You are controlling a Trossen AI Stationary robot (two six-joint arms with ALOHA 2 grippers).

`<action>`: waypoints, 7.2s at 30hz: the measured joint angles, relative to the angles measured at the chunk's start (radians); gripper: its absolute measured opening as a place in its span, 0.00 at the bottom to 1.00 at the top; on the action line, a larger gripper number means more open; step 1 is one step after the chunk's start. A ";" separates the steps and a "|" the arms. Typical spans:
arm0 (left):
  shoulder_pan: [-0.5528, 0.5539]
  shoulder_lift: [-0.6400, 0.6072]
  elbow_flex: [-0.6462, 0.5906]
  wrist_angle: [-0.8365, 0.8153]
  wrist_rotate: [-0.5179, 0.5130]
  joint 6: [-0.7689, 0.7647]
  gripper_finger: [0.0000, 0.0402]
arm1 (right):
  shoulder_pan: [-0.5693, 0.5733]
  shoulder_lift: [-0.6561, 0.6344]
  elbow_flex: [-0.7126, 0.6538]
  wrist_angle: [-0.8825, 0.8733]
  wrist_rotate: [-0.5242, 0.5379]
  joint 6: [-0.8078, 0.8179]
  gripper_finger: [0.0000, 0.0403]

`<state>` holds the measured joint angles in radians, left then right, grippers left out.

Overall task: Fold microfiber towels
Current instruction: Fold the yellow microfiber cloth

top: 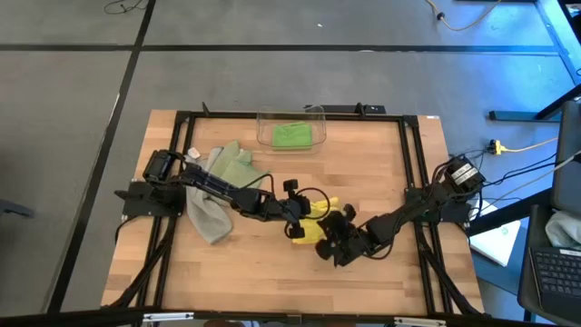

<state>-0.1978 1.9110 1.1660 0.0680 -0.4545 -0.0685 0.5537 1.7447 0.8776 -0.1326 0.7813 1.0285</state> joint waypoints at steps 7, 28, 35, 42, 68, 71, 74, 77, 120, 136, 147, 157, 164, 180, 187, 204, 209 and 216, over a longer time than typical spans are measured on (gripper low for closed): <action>0.005 0.000 0.000 0.004 0.006 0.027 0.00 | 0.001 0.079 0.000 0.143 0.154 0.148 0.01; -0.007 0.001 0.000 0.042 0.087 0.026 0.00 | -0.053 0.349 0.075 0.324 0.218 0.144 0.00; -0.004 0.001 0.000 0.031 0.087 0.026 0.00 | -0.046 0.350 0.075 0.325 0.255 0.115 0.01; 0.012 0.001 -0.050 0.055 0.087 0.020 0.00 | 0.007 0.349 0.088 0.355 0.304 0.083 0.01; 0.016 0.001 -0.054 0.091 0.131 0.020 0.00 | -0.032 0.396 0.128 0.422 0.327 -0.100 0.01; 0.013 0.001 -0.054 0.090 0.131 0.034 0.00 | 0.005 0.362 0.128 0.425 0.364 -0.197 0.01; 0.003 0.001 -0.054 0.081 0.131 0.059 0.00 | 0.046 0.329 0.128 0.422 0.379 -0.288 0.01; -0.016 0.001 -0.054 0.073 0.130 0.091 0.00 | 0.088 0.290 0.128 0.414 0.406 -0.357 0.01; -0.222 0.065 -0.054 0.114 0.078 0.158 0.00 | 0.148 0.069 0.128 -0.531 0.120 0.420 0.02; -0.320 0.064 -0.054 0.113 0.037 0.447 0.10 | 0.129 0.069 0.109 -0.522 0.054 0.359 0.06; -0.398 0.063 -0.054 0.080 -0.045 0.668 0.16 | 0.132 0.069 0.069 -0.513 0.021 0.384 0.06; -0.441 0.097 -0.054 0.040 -0.021 0.969 0.18 | 0.132 0.069 0.064 -0.533 0.021 0.382 0.06; -0.494 0.141 -0.048 0.043 -0.046 1.003 0.18 | 0.132 0.069 0.064 -0.544 0.028 0.381 0.06; -0.478 0.154 -0.051 0.033 -0.040 0.979 0.18 | 0.213 0.074 0.113 0.226 -0.106 -0.468 0.06; -0.477 0.154 -0.052 0.029 -0.040 0.960 0.18 | 0.121 0.198 0.111 0.494 -0.253 -0.531 0.03; -0.477 0.149 -0.054 0.020 -0.049 0.932 0.18 | 0.083 0.517 0.285 0.564 -0.429 -0.408 0.02; -0.497 0.123 -0.060 0.003 -0.219 0.937 0.18 | 0.083 0.519 0.284 0.568 -0.427 -0.403 0.03; -0.527 0.030 -0.058 -0.189 -0.294 0.917 0.18 | 0.081 0.519 0.282 0.568 -0.443 -0.381 0.01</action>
<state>-0.7248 1.9411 1.1081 -0.1208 -0.7482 0.8488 0.6350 2.2635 1.1596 0.4358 0.3384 0.6472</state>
